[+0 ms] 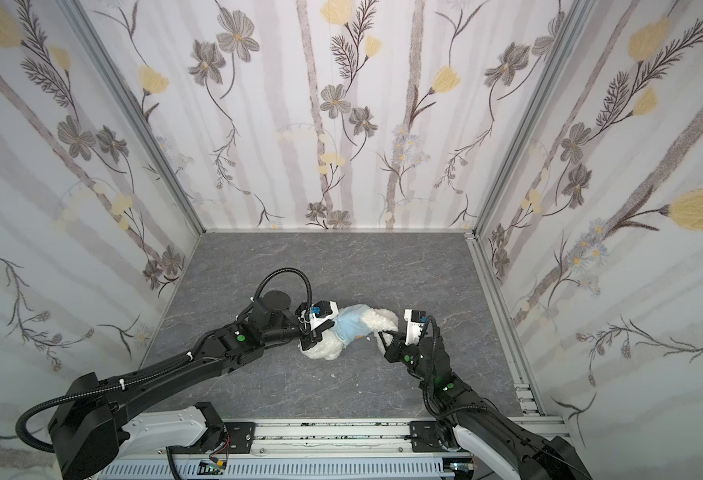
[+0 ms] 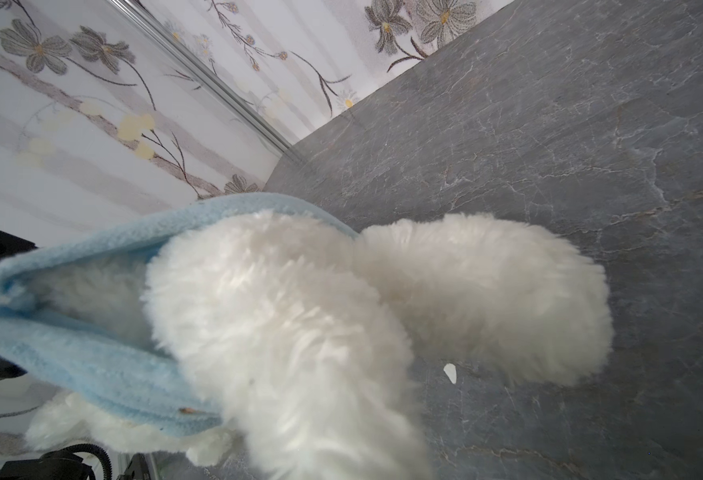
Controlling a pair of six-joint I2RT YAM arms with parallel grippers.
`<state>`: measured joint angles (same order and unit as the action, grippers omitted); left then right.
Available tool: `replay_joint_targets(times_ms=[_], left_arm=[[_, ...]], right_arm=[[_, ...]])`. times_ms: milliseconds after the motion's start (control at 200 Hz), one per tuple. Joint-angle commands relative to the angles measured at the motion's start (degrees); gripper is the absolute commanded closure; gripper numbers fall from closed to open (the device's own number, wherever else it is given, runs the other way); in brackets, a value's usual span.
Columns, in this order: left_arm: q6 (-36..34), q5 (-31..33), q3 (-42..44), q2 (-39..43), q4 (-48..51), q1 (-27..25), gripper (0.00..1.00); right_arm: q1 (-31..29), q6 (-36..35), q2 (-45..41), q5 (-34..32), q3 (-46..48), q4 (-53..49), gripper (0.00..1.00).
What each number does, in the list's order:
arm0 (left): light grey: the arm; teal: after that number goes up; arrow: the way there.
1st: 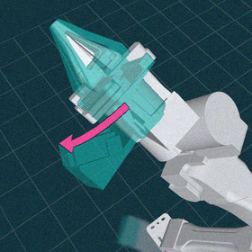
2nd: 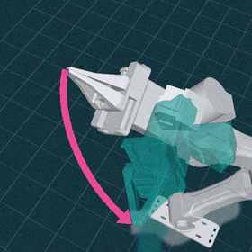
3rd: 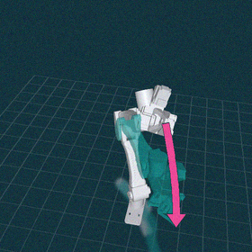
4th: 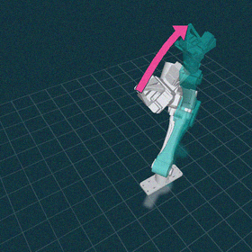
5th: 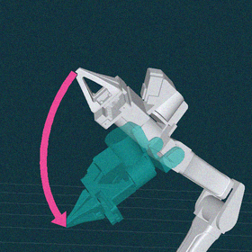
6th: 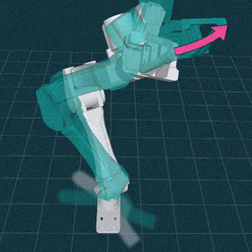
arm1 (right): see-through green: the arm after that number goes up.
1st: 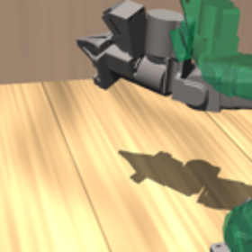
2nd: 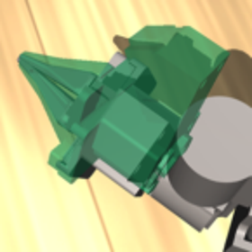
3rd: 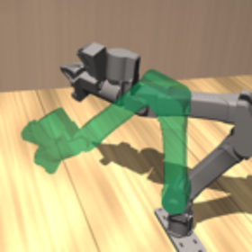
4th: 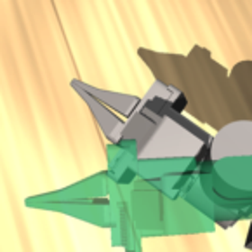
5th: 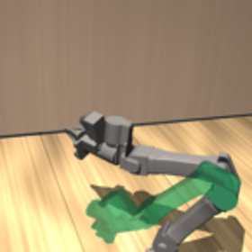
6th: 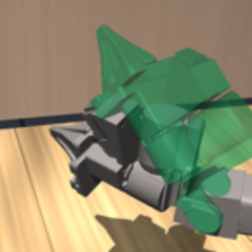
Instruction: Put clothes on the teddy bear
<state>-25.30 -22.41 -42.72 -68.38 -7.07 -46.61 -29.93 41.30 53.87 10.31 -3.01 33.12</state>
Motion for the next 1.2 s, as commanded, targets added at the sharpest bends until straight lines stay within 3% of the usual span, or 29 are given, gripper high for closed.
replay_joint_targets(times_ms=[0,130,200,315,370,595,724,834,979,1194], left_arm=[[1.1,-2.2,0.8,1.3,-5.2,0.9,1.00],[1.2,0.1,0.8,-0.4,-3.9,0.8,1.00],[0.8,1.6,0.6,-2.3,-3.8,0.5,1.00],[0.9,3.8,0.3,-4.1,-3.5,0.2,1.00],[0.5,4.7,-0.1,-5.4,-2.5,0.2,1.00],[0.2,6.8,-1.5,-6.8,-0.4,0.2,1.00],[0.0,6.7,-1.7,-6.8,-0.2,0.2,1.00],[0.0,6.2,-1.6,-6.9,-0.2,0.0,1.00],[-0.1,5.9,-1.7,-6.8,-0.1,-0.5,1.00],[-0.4,6.0,-1.4,-6.6,0.0,-1.0,1.00]], right_arm=[[0.8,2.6,-0.5,-5.9,0.5,-2.0,1.00],[0.3,-5.7,0.4,-0.9,-3.0,-2.7,1.00],[-1.4,-11.3,0.4,0.8,-5.5,-4.1,0.78],[-4.2,-19.9,1.3,-0.8,-11.6,-14.8,0.58],[-4.9,-23.0,1.2,-2.2,-13.7,-19.6,0.38],[-5.7,-28.0,-4.0,-4.6,-16.6,-26.3,0.22],[-6.7,-29.1,-5.9,-0.8,-16.7,-22.4,0.21],[-8.6,-29.1,-1.9,4.2,-18.3,-18.9,0.32],[-9.1,-28.6,4.8,5.4,-21.0,-17.0,0.49],[-9.2,-29.3,11.3,7.8,-23.2,-14.2,0.60]])
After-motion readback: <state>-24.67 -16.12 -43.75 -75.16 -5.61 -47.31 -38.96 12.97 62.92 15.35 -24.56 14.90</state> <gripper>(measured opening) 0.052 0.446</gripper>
